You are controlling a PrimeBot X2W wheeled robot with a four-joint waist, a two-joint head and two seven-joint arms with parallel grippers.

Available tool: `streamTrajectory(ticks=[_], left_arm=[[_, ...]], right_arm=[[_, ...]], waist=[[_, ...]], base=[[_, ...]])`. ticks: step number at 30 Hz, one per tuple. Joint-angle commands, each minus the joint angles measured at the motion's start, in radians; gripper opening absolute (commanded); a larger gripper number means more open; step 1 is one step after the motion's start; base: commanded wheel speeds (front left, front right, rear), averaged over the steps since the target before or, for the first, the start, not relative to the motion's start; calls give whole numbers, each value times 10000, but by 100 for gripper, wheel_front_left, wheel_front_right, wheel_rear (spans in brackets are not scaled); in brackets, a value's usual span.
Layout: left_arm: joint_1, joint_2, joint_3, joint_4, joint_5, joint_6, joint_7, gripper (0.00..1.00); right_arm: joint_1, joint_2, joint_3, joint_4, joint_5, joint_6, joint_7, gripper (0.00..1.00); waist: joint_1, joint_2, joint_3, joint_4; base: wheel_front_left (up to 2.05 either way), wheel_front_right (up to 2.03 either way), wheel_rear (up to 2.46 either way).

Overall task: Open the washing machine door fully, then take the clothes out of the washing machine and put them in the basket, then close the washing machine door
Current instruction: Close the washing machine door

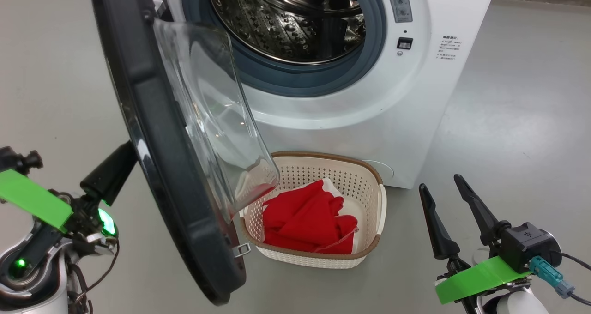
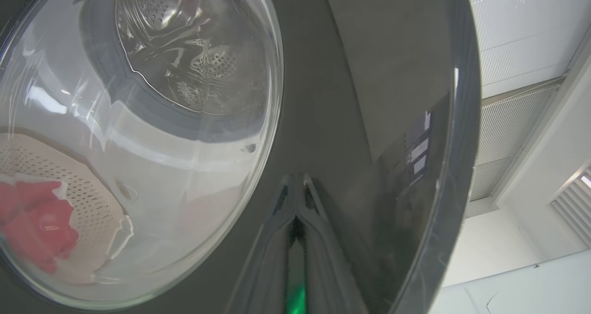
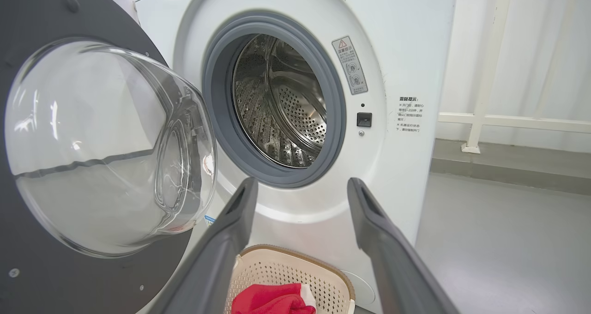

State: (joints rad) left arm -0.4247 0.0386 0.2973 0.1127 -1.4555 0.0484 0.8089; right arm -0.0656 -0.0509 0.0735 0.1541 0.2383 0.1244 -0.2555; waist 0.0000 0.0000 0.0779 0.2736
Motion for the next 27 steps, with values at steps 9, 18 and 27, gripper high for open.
streamTrajectory(ticks=[9, 18, 27], left_arm=[[85, 123, -119, -262, -288, -99, -217, 0], [638, 428, -67, -436, 970, -858, -1423, 100], [1301, 1255, -669, -699, 4642, -1683, -4350, 100]], right_arm=[[-324, 7, 172, -235, 4, 63, -63, 100], [-205, 7, 211, -182, 58, 63, -63, 100], [-137, 7, 268, -171, 109, 63, -63, 100]], waist=[[0, 0, -25, -102], [0, 0, -183, -39], [0, 0, -292, 110]], base=[[0, 0, 0], [0, 0, 0], [0, 0, 0]])
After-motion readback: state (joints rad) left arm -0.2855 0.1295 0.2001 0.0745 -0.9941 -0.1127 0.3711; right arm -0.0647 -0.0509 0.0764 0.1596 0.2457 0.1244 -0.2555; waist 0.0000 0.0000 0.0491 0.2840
